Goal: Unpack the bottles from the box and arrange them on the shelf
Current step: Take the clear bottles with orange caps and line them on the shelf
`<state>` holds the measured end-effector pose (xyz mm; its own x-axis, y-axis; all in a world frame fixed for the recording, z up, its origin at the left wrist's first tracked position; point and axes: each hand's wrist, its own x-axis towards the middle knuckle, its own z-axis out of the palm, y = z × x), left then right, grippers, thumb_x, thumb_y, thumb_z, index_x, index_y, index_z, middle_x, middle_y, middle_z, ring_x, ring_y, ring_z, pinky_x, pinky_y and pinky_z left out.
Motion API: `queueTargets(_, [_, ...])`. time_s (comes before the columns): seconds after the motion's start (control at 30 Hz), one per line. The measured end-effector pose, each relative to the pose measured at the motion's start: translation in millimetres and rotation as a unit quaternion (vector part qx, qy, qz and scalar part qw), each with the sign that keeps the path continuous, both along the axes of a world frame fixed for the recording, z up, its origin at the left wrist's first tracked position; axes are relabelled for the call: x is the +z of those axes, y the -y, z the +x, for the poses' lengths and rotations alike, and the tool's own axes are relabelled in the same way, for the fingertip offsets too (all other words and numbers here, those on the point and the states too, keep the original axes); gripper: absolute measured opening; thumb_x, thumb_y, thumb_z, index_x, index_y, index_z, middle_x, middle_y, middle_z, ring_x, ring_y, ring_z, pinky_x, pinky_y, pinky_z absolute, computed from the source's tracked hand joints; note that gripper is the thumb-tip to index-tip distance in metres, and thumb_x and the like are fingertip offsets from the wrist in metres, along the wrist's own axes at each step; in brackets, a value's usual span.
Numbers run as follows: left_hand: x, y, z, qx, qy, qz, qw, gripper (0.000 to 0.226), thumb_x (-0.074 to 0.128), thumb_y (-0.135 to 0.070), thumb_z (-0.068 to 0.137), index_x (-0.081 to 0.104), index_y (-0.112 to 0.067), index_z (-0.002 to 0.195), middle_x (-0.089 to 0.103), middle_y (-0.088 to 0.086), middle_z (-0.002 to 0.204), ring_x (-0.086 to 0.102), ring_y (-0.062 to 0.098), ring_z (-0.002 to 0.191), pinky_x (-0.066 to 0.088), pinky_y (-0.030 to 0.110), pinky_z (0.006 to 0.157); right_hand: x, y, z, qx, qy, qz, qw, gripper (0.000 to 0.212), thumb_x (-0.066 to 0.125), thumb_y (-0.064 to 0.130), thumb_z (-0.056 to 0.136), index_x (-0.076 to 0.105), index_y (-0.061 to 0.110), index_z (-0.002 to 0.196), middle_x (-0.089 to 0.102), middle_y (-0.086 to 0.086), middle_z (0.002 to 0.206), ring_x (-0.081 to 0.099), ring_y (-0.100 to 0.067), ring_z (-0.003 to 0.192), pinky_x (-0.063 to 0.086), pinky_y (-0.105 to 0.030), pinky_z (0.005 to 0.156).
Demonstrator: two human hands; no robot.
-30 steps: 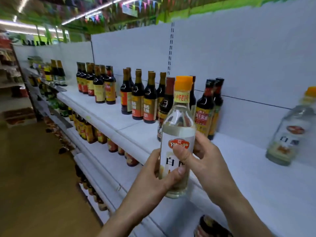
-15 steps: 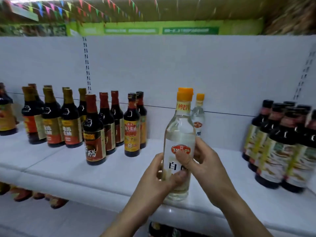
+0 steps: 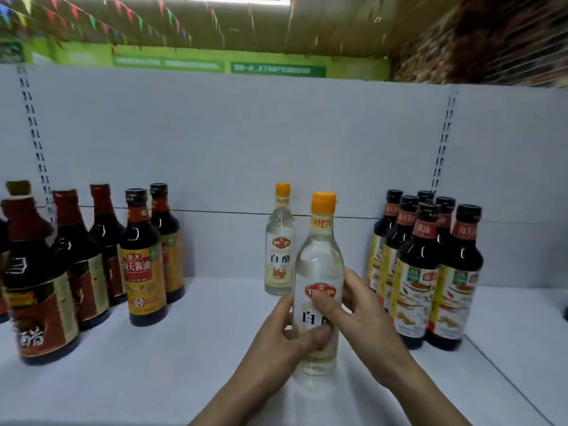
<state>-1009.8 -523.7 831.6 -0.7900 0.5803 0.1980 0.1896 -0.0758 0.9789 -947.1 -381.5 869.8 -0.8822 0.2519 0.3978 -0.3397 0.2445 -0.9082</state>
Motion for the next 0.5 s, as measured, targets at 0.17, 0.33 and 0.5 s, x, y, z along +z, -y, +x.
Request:
queueTargets(0.17, [-5.1, -28.6, -14.2, 0.0, 0.026, -0.01, 1.0, 0.043, 0.078, -0.019, 0.089, 0.063, -0.033, 0.126, 0.076, 0.0, 0.114, 0.075, 0.016, 0.104, 0.06, 0.034, 0.092, -4.2, -28.5, -13.9, 0.02, 0.018, -0.007, 1.0, 0.043, 0.074, 0.03, 0.084, 0.061, 0.028, 0.125, 0.076, 0.008, 0.11, 0.071, -0.005, 0.105, 0.058, -0.019, 0.078])
queueTargets(0.33, [-10.3, -48.3, -28.1, 0.003, 0.021, -0.011, 1.0, 0.051, 0.081, -0.023, 0.082, 0.062, -0.028, 0.128, 0.077, 0.005, 0.114, 0.074, 0.022, 0.105, 0.06, 0.036, 0.091, -6.6, -49.3, -26.2, 0.044, 0.027, -0.012, 0.999, 0.045, 0.074, 0.031, 0.085, 0.06, 0.025, 0.127, 0.076, 0.004, 0.112, 0.071, -0.008, 0.107, 0.058, -0.022, 0.08])
queueTargets(0.5, [-12.3, -52.0, -36.5, 0.007, -0.001, -0.027, 1.0, 0.049, 0.08, -0.028, 0.082, 0.06, -0.029, 0.127, 0.076, 0.001, 0.116, 0.073, 0.019, 0.108, 0.058, 0.04, 0.097, -9.0, -59.0, -33.9, 0.057, 0.036, -0.001, 0.998, 0.045, 0.074, 0.032, 0.087, 0.058, 0.029, 0.129, 0.075, 0.007, 0.114, 0.071, -0.005, 0.107, 0.058, -0.023, 0.083])
